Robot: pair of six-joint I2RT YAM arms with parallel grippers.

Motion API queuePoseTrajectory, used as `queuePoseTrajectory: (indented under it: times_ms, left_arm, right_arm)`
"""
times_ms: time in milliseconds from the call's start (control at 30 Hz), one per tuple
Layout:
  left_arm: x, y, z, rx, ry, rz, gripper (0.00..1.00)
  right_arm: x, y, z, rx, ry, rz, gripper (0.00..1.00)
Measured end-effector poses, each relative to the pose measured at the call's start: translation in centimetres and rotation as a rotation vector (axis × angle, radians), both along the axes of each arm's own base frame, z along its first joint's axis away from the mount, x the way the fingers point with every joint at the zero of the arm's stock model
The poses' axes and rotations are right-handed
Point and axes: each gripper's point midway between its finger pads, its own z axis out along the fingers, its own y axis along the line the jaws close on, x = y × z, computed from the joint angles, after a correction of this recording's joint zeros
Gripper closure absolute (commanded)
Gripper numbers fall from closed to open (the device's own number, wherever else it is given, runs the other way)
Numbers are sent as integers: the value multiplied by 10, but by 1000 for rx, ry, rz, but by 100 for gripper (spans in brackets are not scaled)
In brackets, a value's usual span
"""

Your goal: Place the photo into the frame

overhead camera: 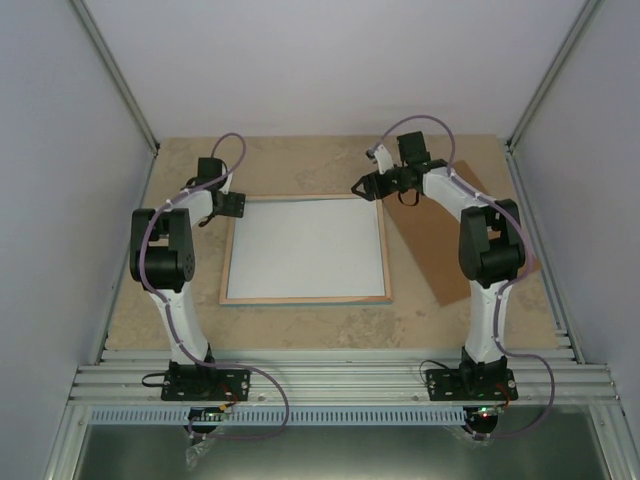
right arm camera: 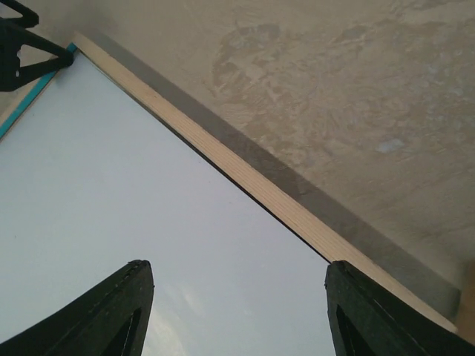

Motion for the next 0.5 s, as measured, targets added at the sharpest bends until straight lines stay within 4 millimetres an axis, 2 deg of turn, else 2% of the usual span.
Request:
queuePoseTrajectory:
  times_ms: [67, 167, 333, 500]
  left_arm:
    - [0, 0, 0, 0, 0, 0, 1]
    - [0, -2, 0, 0, 0, -4, 1]
    - [0, -7, 0, 6, 0, -12, 1]
    - [-2, -9, 0, 7, 1, -15, 1]
  right_arm:
    - [0, 3, 1, 5, 0, 0, 39]
    - [-1, 6, -7, 3, 25, -7, 42]
    - [-4, 4, -31, -13, 78, -24, 45]
    - [-16, -1, -59, -33, 153, -41, 45]
